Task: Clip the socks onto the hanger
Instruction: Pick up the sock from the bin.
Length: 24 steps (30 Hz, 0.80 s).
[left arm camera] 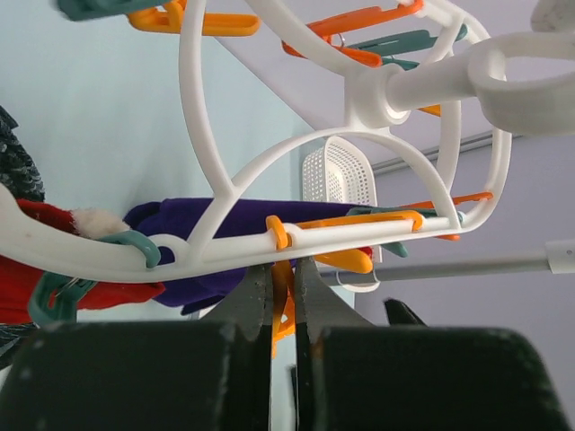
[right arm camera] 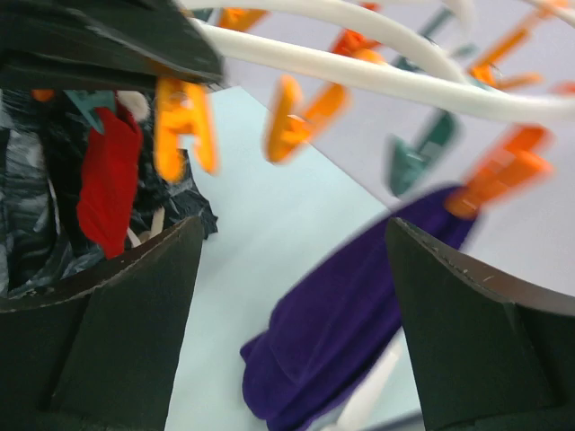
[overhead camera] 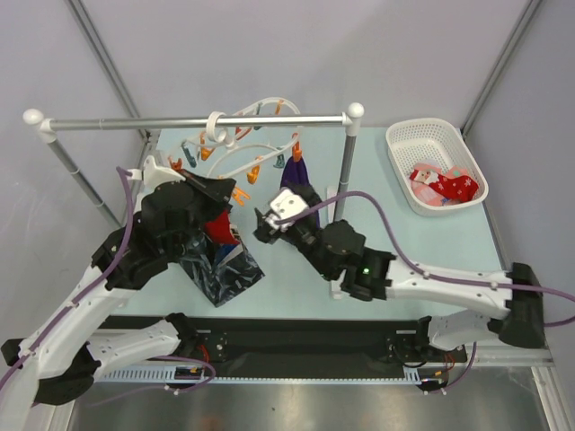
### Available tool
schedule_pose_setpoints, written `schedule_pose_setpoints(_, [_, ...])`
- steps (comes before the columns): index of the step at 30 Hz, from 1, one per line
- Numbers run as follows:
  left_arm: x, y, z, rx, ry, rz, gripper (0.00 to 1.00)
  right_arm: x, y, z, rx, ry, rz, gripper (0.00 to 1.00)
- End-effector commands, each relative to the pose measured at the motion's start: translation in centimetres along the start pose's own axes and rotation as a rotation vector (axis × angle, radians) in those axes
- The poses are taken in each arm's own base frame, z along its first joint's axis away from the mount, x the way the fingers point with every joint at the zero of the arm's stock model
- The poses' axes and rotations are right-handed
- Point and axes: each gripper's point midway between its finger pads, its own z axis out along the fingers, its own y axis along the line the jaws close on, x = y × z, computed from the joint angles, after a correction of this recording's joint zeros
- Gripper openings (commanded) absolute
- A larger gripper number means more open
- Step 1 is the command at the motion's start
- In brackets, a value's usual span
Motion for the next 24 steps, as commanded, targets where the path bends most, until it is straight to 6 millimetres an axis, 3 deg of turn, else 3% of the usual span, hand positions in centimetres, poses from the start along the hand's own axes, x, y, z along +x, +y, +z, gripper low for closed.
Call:
schedule_pose_setpoints(1, [0.2,0.3,0.0,0.009,0.001,0.024,0.00,0.6,-2.7,-3.6,0.053,0.076,0.177,0.88])
schedule_pose_setpoints(3, [0.3,0.5,0.0,0.008,0.005,0.029,0.00,2.7,-3.1,-5.3,0.050,0.151,0.193,0.88])
schedule_pose_setpoints(4, [0.3,0.5,-0.1,0.010,0.003,0.029,0.00,2.2,-3.9,-6.4,0.059,0.146,0.261,0.88])
schedule_pose_setpoints(6, [0.3,0.5,0.0,0.008,0.001,0.033,0.00,3.9,-4.4,-8.0,0.058,0.217,0.279,0.88])
schedule_pose_setpoints(8, [0.3,0.7,0.0,0.006,-0.001,0.033,0.00,4.3,-6.0,-9.7,0.117,0.231,0.381,0.88])
schedule_pose_setpoints(9, [0.3,0.6,0.0,0.008,-0.001,0.032,0.00,5.7,-7.2,-10.6,0.157,0.281,0.383,0.88])
schedule_pose_setpoints(11, [0.4,0.8,0.1,0.005,0.002,0.036,0.00,5.9,-9.7,-11.7,0.255,0.296,0.480,0.87])
schedule_pose_setpoints(12, [0.5,0.7,0.2,0.006,0.004,0.035,0.00,7.7,-11.6,-12.7,0.337,0.356,0.476,0.86])
schedule_pose_setpoints(15, [0.7,0.7,0.3,0.006,0.009,0.033,0.00,9.0,-16.5,-14.5,0.508,0.371,0.525,0.81])
schedule_pose_setpoints(18, [0.6,0.7,0.2,0.004,0.008,0.041,0.00,10.1,-20.1,-16.0,0.635,0.409,0.546,0.79])
schedule_pose_setpoints(19, [0.5,0.8,0.1,-0.001,0.002,0.041,0.00,10.9,-22.4,-16.8,0.708,0.422,0.562,0.78])
schedule_pose_setpoints(21, [0.2,0.8,0.0,0.002,-0.004,0.038,0.00,12.0,-24.9,-17.2,0.772,0.445,0.600,0.77])
schedule_pose_setpoints(22, [0.1,0.8,-0.2,0.004,-0.006,0.038,0.00,13.2,-27.3,-18.1,0.829,0.460,0.644,0.77])
schedule_pose_setpoints(24, [0.0,0.7,-0.2,0.005,-0.006,0.037,0.00,15.4,-29.2,-18.0,0.847,0.493,0.713,0.76])
